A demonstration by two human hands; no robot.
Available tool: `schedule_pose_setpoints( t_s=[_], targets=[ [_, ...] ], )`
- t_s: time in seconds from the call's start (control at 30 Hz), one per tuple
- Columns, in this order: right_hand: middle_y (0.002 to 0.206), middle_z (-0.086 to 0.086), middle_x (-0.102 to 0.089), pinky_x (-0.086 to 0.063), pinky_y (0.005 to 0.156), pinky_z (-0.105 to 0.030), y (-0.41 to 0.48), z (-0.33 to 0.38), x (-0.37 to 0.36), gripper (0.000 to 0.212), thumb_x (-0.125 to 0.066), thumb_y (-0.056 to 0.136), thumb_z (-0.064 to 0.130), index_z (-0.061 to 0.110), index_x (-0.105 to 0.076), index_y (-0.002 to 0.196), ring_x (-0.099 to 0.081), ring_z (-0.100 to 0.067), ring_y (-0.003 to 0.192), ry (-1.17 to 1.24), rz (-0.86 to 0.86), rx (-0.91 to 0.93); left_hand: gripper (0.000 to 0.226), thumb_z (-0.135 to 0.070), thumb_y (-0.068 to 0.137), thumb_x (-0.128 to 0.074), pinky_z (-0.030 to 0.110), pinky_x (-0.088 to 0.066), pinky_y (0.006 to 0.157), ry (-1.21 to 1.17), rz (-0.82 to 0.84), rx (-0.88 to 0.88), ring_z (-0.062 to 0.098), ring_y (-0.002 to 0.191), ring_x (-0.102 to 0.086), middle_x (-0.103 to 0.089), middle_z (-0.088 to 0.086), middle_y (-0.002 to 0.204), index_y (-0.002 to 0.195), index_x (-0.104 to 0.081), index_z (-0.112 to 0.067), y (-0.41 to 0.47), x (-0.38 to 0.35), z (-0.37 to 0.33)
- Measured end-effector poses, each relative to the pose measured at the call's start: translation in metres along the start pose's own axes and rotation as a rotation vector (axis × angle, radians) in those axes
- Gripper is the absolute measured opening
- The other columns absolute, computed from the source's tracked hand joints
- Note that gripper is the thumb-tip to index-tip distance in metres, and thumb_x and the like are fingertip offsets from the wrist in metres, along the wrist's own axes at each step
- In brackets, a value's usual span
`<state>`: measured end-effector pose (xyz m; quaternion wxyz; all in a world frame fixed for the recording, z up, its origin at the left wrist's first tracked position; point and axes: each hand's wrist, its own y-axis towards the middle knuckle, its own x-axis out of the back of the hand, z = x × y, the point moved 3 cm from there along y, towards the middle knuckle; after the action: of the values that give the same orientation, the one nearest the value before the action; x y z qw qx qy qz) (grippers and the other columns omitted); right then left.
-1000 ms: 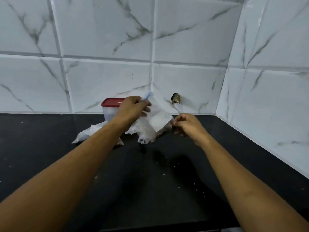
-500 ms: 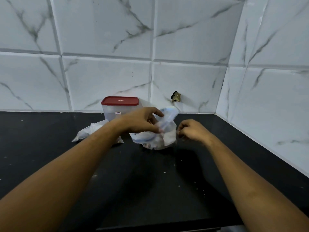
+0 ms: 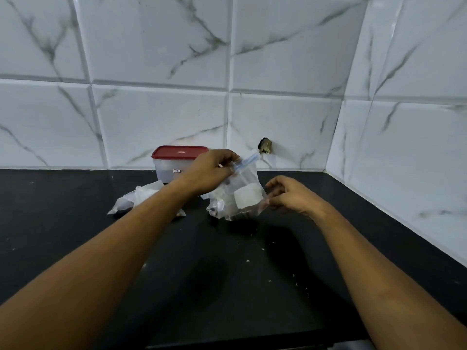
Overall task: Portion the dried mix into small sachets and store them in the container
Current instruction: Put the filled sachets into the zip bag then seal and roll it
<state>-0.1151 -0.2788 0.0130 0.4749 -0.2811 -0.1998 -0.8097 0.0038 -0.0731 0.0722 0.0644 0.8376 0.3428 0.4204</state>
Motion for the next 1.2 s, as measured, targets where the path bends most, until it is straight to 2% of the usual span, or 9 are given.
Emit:
schedule_pose_setpoints(
  t_s=[0.1,0.27,0.37,0.5,0.67,0.8,0.9,1.07,1.2],
  targets=[
    [0.092,-0.010,-0.078,-0.056,0.064,-0.023,-0.002,0.000,-0.004,0.021,-0.076,0.087,0.000,0.009,-0.072,0.105,-0.076,-0.025,0.086,-0.083,0.052,0.022,0.027,-0.009,0.101,-0.056,0.012,-0.047,0.062,0.021,-0.017,-0.024,0.004,0.074,-0.071,-0.070,-0.004,0.097,0.120,-0.070,-0.023,0.003,-0.002,0.000],
    [0.085,-0.007,-0.077,-0.064,0.082,-0.043,0.001,-0.002,-0.008,0.015,-0.069,0.090,-0.002,0.012,-0.073,0.093,-0.077,-0.026,0.081,-0.174,-0.017,0.035,0.027,-0.008,0.101,-0.056,0.007,-0.040,0.050,0.100,-0.157,-0.012,-0.009,0.060,-0.062,-0.070,-0.007,0.093,0.118,-0.071,-0.024,0.004,-0.006,0.003],
    [0.094,-0.001,-0.074,-0.061,0.079,-0.035,0.002,0.008,-0.004,0.024,-0.061,0.091,0.000,0.020,-0.071,0.102,-0.073,-0.018,0.086,-0.277,-0.096,0.046,0.027,-0.017,0.102,-0.060,0.011,-0.052,0.064,0.070,-0.138,-0.032,-0.004,0.074,-0.067,-0.073,-0.007,0.101,0.127,-0.068,-0.026,0.003,-0.008,0.002],
    [0.102,-0.002,-0.073,-0.059,0.078,-0.033,0.003,0.019,0.017,0.024,-0.060,0.096,0.004,0.021,-0.068,0.111,-0.072,-0.019,0.093,0.039,-0.346,0.091,0.058,-0.027,0.094,-0.076,0.023,-0.050,0.102,-0.074,0.155,-0.070,0.003,0.116,-0.066,-0.070,-0.007,0.126,0.147,-0.052,-0.026,-0.003,-0.001,0.004],
    [0.092,0.014,-0.068,-0.048,0.074,-0.016,-0.006,0.058,0.034,0.013,-0.066,0.096,0.011,0.019,-0.072,0.104,-0.064,-0.001,0.085,0.010,-0.557,0.320,0.058,-0.032,0.092,-0.076,0.014,-0.046,0.090,-0.123,0.013,0.003,0.004,0.122,-0.058,-0.061,-0.010,0.133,0.144,-0.053,-0.030,-0.018,0.018,0.024],
    [0.091,0.017,-0.070,-0.047,0.074,-0.012,-0.017,0.106,0.010,0.009,-0.071,0.097,0.029,0.022,-0.073,0.101,-0.063,0.008,0.081,-0.134,-0.389,0.488,0.023,-0.022,0.100,-0.063,0.033,-0.056,0.084,-0.128,-0.263,0.248,0.022,0.107,-0.066,-0.068,0.001,0.112,0.123,-0.063,-0.018,-0.027,0.019,0.055],
    [0.097,0.013,-0.070,-0.053,0.079,-0.025,-0.018,0.129,-0.022,0.027,-0.073,0.094,0.043,0.022,-0.072,0.110,-0.065,-0.001,0.089,-0.292,-0.108,0.467,0.017,-0.029,0.104,-0.057,0.048,-0.061,0.079,-0.183,-0.218,0.479,0.032,0.093,-0.072,-0.071,0.010,0.098,0.110,-0.063,-0.013,-0.039,0.009,0.071],
    [0.125,0.000,-0.067,-0.053,0.094,-0.039,-0.014,0.133,-0.059,0.075,-0.080,0.081,0.057,0.017,-0.056,0.140,-0.063,-0.019,0.108,-0.657,0.254,0.244,0.013,-0.013,0.104,-0.056,0.027,-0.053,0.050,-0.462,-0.034,0.537,0.021,0.070,-0.072,-0.074,0.011,0.084,0.106,-0.068,-0.008,-0.045,-0.004,0.065],
    [0.110,-0.007,-0.070,-0.051,0.081,-0.036,-0.017,0.135,-0.064,0.051,-0.081,0.083,0.049,0.014,-0.065,0.117,-0.063,-0.020,0.095,-0.623,0.242,0.236,0.024,-0.003,0.103,-0.050,0.033,-0.060,0.064,-0.823,-0.059,0.461,0.020,0.078,-0.073,-0.077,0.012,0.090,0.109,-0.073,-0.006,-0.031,0.001,0.058]
  ],
)
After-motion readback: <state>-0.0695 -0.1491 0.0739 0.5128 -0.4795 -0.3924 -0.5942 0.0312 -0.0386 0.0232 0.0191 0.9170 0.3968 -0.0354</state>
